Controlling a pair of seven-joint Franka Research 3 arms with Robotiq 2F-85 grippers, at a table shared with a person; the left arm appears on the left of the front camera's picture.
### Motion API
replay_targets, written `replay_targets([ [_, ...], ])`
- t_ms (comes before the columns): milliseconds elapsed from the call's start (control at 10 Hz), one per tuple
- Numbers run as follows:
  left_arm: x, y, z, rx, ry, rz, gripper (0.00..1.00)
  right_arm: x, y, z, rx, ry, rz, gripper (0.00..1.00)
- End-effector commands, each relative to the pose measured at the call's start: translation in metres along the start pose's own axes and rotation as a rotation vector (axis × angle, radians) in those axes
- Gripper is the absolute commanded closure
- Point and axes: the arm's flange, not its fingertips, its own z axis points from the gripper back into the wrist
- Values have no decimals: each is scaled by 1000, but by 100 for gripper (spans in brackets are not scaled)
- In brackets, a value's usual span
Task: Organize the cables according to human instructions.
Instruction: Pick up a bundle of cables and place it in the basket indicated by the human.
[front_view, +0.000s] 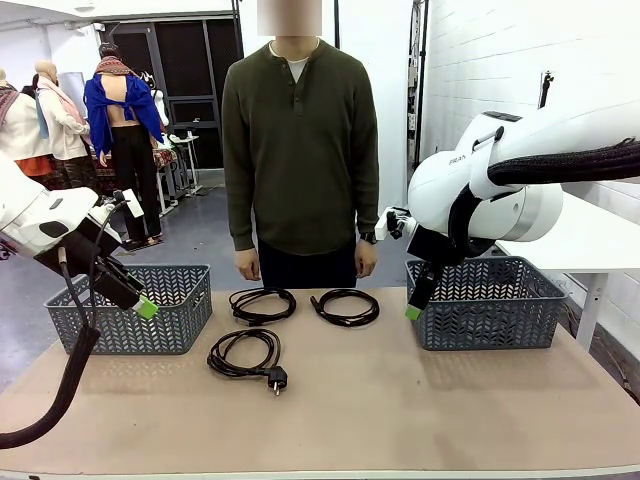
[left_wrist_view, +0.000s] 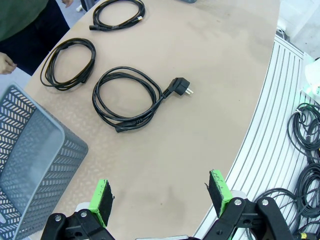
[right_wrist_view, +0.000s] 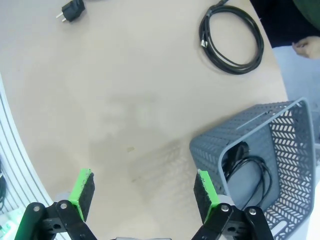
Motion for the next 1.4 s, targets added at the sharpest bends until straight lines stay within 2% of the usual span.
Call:
replay_targets([
  [0,-2,1,0,-22,-15,-6,0,0,0,0,-4,1,-2,0],
  [1300,-2,1,0,-22,-15,-6,0,0,0,0,-4,1,-2,0],
])
